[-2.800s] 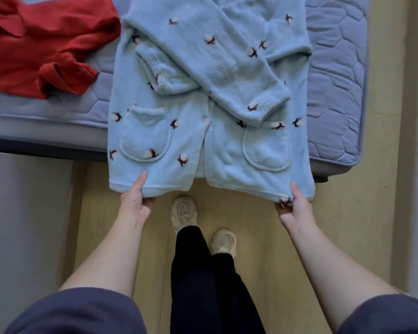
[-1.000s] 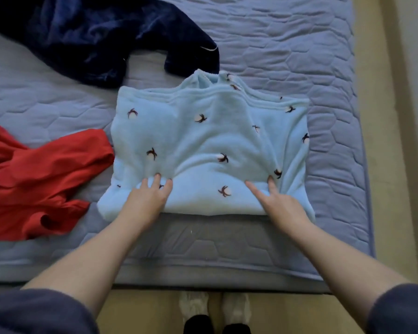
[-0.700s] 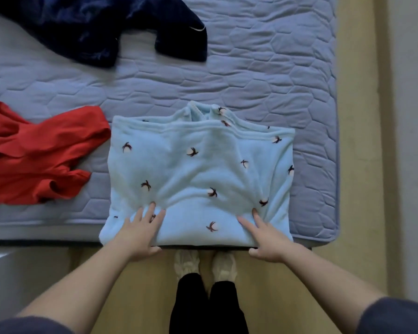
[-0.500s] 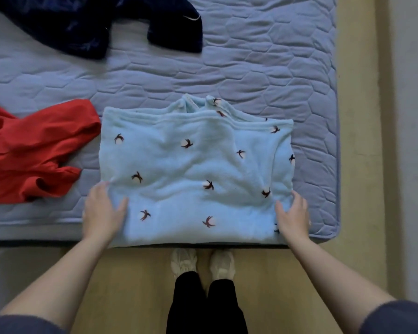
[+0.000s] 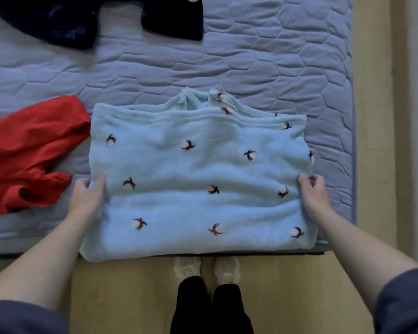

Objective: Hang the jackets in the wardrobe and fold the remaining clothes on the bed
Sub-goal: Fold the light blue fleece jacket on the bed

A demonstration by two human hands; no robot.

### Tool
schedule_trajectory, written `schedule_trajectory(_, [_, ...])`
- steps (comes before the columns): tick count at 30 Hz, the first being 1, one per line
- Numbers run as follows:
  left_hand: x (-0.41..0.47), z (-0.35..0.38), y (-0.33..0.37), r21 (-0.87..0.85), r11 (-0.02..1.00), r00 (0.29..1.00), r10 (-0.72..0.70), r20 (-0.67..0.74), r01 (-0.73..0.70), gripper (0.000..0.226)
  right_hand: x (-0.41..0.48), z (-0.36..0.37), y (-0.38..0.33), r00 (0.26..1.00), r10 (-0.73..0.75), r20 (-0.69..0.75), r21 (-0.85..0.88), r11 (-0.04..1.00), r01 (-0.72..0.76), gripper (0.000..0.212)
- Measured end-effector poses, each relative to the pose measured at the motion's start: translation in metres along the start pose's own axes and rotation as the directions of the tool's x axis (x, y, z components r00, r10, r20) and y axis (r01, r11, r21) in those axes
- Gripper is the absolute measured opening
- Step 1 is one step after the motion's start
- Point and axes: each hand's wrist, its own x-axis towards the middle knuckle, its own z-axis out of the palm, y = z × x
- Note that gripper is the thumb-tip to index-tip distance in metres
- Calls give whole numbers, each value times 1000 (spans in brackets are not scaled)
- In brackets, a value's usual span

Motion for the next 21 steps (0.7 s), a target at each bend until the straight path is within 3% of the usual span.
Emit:
schedule_trajectory(4, [28,1,45,-122,981,988,155,4,-153,49,28,7,-53,999,-39,33,205,978,32,32])
schedule_trajectory(6, [42,4,65,-51,967,968,247,-54,-250,37,46,11,-73,998,-58,23,143,988,54,26])
schedule_trajectory(8, [56,2,77,36,952,931,304,-203,-303,30,64,7,-83,983,-88,-159,30,995,94,25])
schedule_trajectory(10, [71,-4,81,47,961,912,274,-305,-273,32,78,-2,-84,940,-50,-338,-68,997,29,32])
schedule_trajectory(12, [77,-6,85,69,976,934,219,-283,-208,29,81,-6,-83,939,-21,-343,-169,985,-40,33])
schedule_trajectory(14, [71,-4,93,151,961,934,263,-240,-232,33,74,-3,-86,960,-77,-268,-350,936,-22,39])
schedule_trajectory(15, [66,-3,99,254,916,905,367,-218,-310,39,69,-1,-90,961,-172,-217,-468,882,52,46])
schedule_trajectory(18, [57,-5,118,517,604,674,736,-69,-607,56,57,12,-114,863,-504,44,-632,654,415,58])
schedule_trajectory(21, [60,3,148,486,400,551,806,218,-777,61,56,36,-143,767,-551,331,-573,528,627,56])
